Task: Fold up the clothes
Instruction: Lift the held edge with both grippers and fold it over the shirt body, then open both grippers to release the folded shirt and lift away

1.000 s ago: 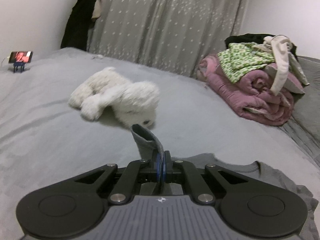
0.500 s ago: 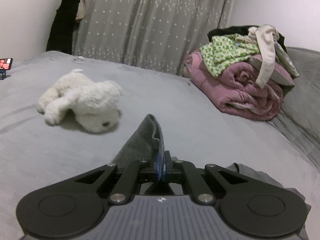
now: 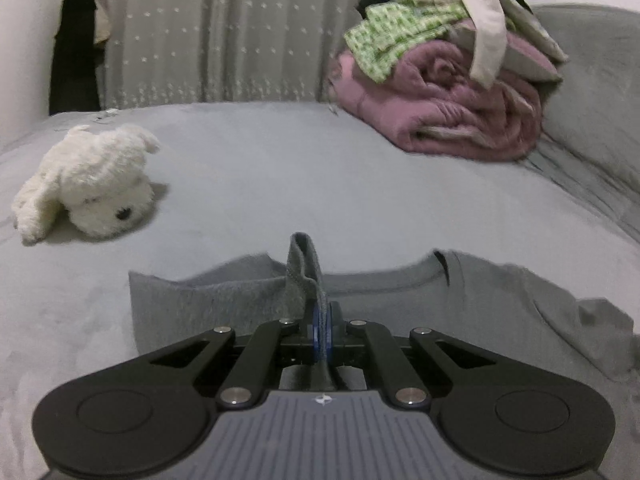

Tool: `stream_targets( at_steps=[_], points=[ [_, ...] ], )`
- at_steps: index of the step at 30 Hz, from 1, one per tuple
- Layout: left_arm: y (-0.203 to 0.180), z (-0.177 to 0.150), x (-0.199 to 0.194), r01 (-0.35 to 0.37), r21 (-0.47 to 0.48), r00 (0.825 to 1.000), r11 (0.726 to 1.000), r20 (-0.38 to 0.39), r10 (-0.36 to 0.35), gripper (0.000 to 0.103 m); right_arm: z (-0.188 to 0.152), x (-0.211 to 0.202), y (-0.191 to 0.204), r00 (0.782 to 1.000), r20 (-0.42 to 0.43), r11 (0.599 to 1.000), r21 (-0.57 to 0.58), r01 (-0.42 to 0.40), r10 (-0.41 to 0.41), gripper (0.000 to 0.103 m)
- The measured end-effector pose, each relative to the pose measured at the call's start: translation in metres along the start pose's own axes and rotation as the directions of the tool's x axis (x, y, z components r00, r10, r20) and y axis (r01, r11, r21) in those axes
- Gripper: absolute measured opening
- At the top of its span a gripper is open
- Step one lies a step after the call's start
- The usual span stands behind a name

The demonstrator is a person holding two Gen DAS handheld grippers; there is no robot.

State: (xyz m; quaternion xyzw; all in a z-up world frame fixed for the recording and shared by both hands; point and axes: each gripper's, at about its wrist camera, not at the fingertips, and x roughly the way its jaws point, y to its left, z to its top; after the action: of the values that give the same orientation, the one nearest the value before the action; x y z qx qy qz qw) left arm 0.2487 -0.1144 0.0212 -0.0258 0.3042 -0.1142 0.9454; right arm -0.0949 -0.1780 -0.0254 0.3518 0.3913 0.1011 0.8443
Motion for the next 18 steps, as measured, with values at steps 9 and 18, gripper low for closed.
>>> stream_targets(
  at_steps=[9, 18],
  points=[
    [0.050, 0.013, -0.066, 0.037, -0.078, 0.999, 0.996, 0.007, -0.036, 0.029, 0.001, -0.004, -0.003, 0.999, -0.028, 1.000, 0.012, -0.015, 0.016, 0.011],
    [0.092, -0.059, -0.152, -0.069, -0.116, 0.992, 0.991, -0.115, 0.055, 0.029, -0.001, -0.011, 0.001, 0.998, -0.063, 0.999, -0.038, 0.005, -0.007, 0.022]
  ],
)
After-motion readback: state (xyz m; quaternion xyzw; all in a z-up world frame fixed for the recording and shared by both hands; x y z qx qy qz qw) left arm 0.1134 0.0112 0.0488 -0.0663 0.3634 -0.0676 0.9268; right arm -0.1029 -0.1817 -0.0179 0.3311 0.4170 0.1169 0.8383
